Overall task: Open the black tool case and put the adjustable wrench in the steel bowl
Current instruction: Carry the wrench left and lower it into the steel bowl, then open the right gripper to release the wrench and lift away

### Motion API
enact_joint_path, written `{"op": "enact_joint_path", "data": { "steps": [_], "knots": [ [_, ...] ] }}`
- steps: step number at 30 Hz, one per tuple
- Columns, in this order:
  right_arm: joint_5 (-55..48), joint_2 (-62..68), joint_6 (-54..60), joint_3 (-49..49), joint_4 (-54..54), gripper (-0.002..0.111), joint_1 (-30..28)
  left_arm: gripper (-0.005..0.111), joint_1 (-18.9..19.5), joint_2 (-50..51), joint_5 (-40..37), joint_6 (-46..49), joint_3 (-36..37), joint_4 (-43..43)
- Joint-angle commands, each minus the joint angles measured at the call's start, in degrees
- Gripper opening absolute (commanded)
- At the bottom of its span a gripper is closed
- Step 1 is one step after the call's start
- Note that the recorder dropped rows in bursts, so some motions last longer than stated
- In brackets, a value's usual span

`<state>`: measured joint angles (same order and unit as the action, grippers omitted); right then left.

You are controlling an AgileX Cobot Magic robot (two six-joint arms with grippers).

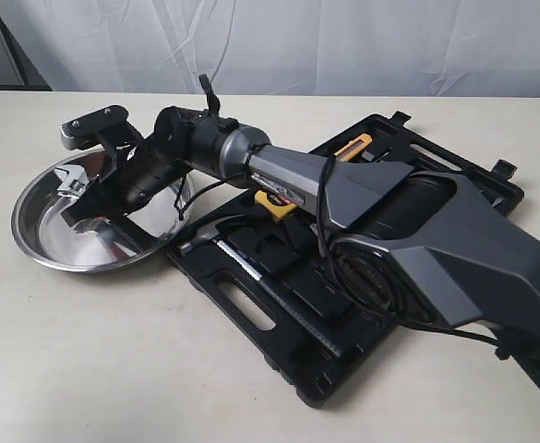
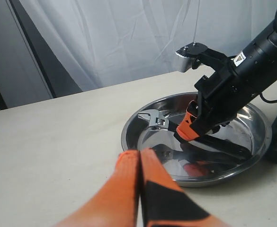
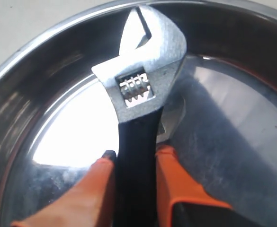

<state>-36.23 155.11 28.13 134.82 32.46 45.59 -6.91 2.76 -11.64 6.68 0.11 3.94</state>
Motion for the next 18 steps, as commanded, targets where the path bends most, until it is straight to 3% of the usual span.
{"op": "enact_joint_path", "data": {
  "steps": [1, 11, 18],
  "knots": [
    [2.69, -0.58, -1.54, 0.3, 0.47, -0.001, -0.31, 0.0, -0.04, -0.39, 0.51, -0.22, -0.11, 0.03],
    [0.59, -0.58, -3.9, 0.3, -0.2, -0.001, -0.31, 0.0, -0.04, -0.39, 0.51, -0.22, -0.11, 0.03],
    [-4.63, -0.58, -5.83, 0.3, -6.38, -0.001, -0.31, 0.0, -0.04, -0.39, 0.51, -0.22, -0.11, 0.03]
  ]
}}
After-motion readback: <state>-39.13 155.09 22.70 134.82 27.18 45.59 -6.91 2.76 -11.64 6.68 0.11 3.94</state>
